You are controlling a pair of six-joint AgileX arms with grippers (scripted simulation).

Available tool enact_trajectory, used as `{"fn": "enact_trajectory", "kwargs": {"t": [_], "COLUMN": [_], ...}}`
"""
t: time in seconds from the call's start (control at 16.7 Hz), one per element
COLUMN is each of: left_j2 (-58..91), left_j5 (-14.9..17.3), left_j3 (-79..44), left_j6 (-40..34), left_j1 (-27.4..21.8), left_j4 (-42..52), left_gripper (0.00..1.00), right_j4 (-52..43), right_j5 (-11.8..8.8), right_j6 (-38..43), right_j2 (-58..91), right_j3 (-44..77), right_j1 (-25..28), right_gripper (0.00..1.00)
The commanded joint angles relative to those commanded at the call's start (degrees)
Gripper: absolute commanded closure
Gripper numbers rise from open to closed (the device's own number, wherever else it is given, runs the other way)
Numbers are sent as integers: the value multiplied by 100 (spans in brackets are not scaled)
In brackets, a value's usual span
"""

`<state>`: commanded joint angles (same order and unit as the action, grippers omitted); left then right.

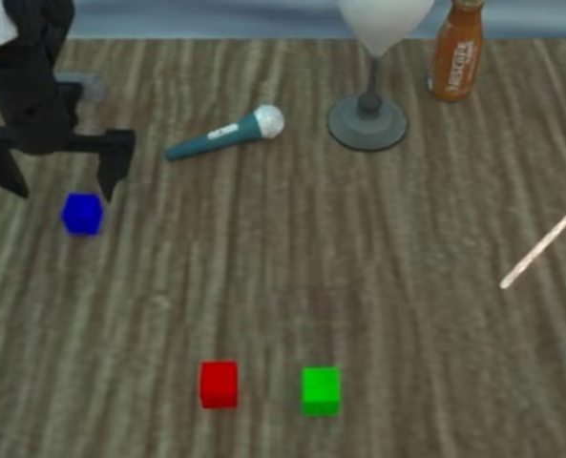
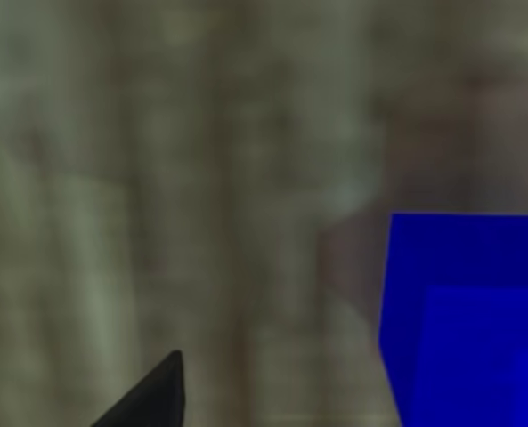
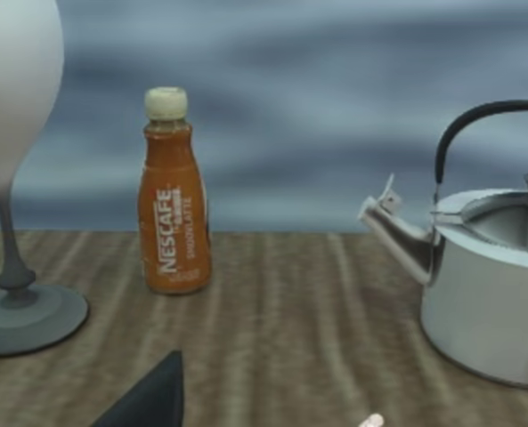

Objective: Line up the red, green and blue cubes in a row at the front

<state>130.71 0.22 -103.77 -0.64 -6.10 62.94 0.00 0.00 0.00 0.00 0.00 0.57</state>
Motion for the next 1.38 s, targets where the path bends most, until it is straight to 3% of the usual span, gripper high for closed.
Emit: {"fn": "enact_trajectory", "kwargs": {"t": [0.24,0.48,1.26,1.38], "left_j2": [256,286,286,286], "left_j5": [3,3,3,3], "left_j3": [525,572,572,572], "left_j6": [-2,-2,-2,-2], "left_j1": [-5,-6,-6,-6], "left_j4": [-788,-847,-847,-847], "left_gripper": [0,0,98,100], "right_j4": [0,0,0,0], "right_j5": [0,0,0,0], "right_j6": [0,0,0,0], "right_j2": [0,0,0,0], "right_j3": [0,0,0,0], "right_j1": [0,0,0,0], "right_gripper": [0,0,0,0]}}
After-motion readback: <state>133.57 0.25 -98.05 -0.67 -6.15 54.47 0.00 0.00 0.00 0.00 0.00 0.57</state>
